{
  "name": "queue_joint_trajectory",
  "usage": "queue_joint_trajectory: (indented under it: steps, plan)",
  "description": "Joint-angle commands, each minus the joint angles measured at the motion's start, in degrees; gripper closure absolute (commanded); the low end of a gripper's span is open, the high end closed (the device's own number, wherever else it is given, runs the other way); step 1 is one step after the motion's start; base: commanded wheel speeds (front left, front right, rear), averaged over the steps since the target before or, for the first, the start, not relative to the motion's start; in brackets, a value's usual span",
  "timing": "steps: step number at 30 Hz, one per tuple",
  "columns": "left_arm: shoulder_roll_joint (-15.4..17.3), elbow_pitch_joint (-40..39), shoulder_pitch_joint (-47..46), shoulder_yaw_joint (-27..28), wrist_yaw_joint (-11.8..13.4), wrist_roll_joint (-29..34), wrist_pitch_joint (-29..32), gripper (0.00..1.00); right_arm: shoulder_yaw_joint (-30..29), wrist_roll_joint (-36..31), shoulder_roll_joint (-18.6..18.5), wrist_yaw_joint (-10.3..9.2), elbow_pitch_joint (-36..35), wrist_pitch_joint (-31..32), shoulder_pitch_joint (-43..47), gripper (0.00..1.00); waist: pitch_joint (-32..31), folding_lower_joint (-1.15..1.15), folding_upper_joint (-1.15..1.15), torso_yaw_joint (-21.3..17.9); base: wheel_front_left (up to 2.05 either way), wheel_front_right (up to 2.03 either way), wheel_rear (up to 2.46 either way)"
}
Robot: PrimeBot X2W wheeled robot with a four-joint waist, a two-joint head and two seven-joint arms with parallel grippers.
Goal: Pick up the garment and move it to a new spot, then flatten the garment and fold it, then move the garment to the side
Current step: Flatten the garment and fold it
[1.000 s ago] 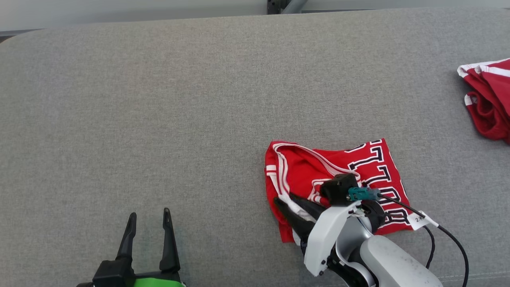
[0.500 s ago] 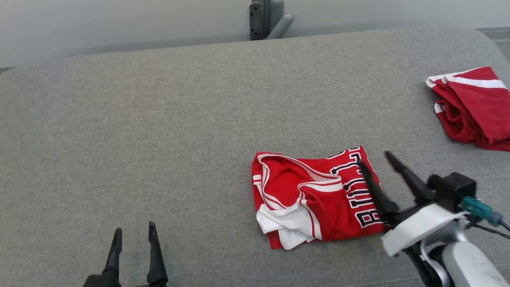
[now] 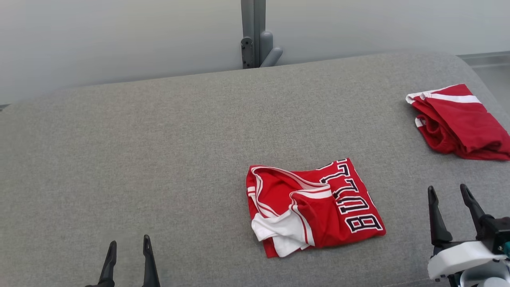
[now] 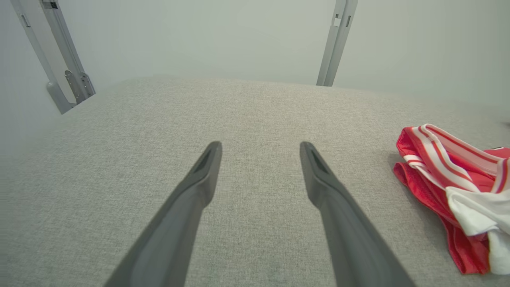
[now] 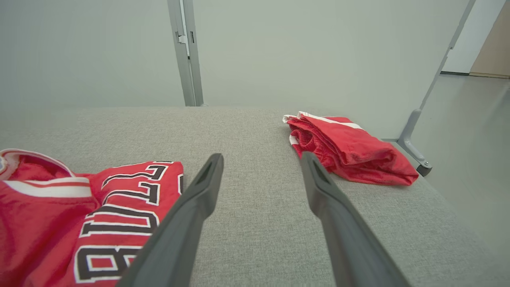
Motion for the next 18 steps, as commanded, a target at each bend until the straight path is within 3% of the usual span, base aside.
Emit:
queue_joint_trajectory:
  steps: [1,14,15,16,17,18]
  plan:
    - [0.07,-0.07,0.87,0.29,-0.44,0.67,-0.14,0.00,-0.21,-0.36,0.18,-0.06,0.27,-0.18,1.36,0.00,-0.88,0.00,0.29,0.58,0.00,0.00,0.00]
    - [0.07,-0.50,0.79,0.08,-0.22,-0.19,-0.14,0.00,0.99,-0.58,1.75,-0.06,0.69,-0.22,-1.91,0.03,-0.33,0.00,0.29,1.78,0.00,0.00,0.00]
    - [0.07,-0.60,0.49,-0.12,-0.19,-0.28,-0.14,0.00,1.93,-0.24,1.64,-0.06,0.57,-0.22,-3.04,0.53,0.20,0.00,0.29,1.76,0.00,0.00,0.00]
    - [0.07,-0.75,0.09,-0.31,-0.15,-0.28,-0.14,0.00,2.88,-0.03,1.29,-0.06,0.57,-0.21,-4.25,0.82,0.88,0.00,0.29,1.73,0.00,0.00,0.00]
    - [0.07,-0.91,-0.40,-0.57,-0.20,-0.23,-0.14,0.00,4.20,0.12,0.91,-0.06,1.14,-0.21,-5.57,1.00,1.70,0.00,0.29,1.73,0.00,0.00,0.00]
    - [0.07,-0.96,-1.06,-0.77,-0.24,-0.06,-0.14,0.00,5.47,0.22,0.57,-0.06,1.70,-0.21,-7.20,1.00,2.55,0.00,0.29,1.75,0.00,0.00,0.00]
